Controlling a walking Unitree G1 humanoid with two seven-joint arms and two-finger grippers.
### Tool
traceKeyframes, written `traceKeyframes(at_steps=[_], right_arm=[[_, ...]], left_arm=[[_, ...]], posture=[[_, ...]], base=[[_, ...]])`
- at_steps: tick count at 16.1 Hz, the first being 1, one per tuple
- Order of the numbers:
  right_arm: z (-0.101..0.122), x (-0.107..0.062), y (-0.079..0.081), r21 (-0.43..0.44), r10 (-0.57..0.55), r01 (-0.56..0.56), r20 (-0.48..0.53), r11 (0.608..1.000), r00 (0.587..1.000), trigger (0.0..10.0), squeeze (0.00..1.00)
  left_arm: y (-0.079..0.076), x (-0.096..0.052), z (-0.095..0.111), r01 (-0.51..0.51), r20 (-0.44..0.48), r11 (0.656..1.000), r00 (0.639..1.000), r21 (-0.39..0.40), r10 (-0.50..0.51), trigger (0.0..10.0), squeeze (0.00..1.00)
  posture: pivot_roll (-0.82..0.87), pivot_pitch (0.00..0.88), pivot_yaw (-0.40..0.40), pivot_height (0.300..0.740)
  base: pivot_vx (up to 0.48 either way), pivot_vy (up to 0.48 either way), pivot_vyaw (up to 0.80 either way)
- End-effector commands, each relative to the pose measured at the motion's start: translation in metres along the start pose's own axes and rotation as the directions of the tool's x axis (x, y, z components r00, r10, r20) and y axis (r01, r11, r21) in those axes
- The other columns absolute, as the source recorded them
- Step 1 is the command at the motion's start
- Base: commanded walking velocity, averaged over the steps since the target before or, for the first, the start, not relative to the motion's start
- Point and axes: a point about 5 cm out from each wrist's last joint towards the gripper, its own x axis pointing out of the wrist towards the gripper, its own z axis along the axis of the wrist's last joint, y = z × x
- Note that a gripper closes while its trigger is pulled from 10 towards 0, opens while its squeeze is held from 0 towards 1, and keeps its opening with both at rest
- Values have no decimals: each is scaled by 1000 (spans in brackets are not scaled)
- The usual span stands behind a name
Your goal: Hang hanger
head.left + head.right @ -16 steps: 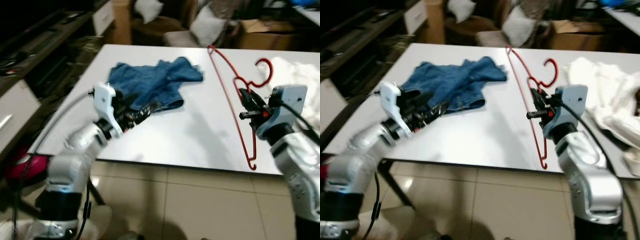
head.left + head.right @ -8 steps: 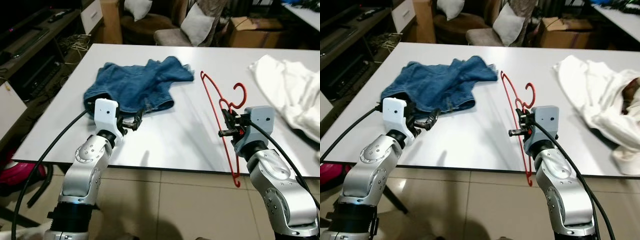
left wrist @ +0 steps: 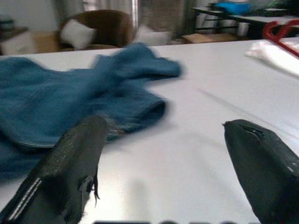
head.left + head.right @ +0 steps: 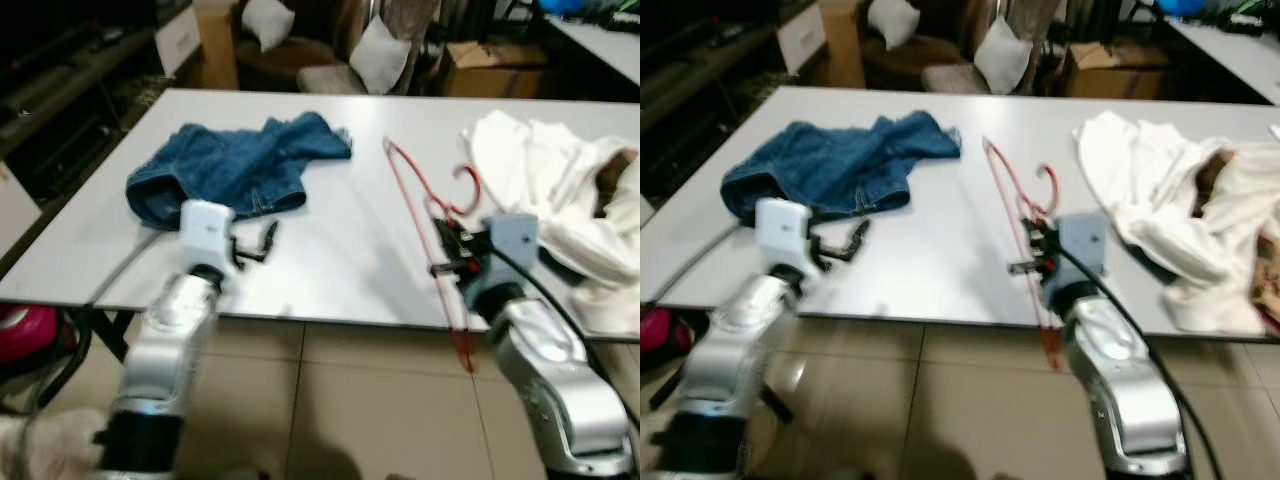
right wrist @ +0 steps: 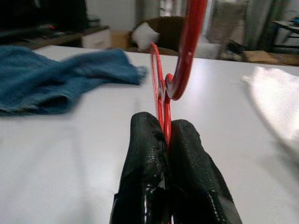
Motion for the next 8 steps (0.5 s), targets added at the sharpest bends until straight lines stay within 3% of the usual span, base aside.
traceKeyframes(at_steps=[1, 8], right_arm=[[8, 3, 4, 11, 18, -18, 45, 1000, 999, 10000, 0], [8, 8, 11, -31, 70, -69, 41, 997, 997, 10000, 0]], left_arm=[[6, 0, 6, -17, 15, 1000, 1000, 19, 17, 10000, 957], [-2, 5, 6, 1, 12, 1000, 1000, 14, -1, 10000, 949]], posture=[[-92, 0, 35, 740], [-94, 0, 25, 740]], base=[[0, -326, 0], [0, -317, 0]])
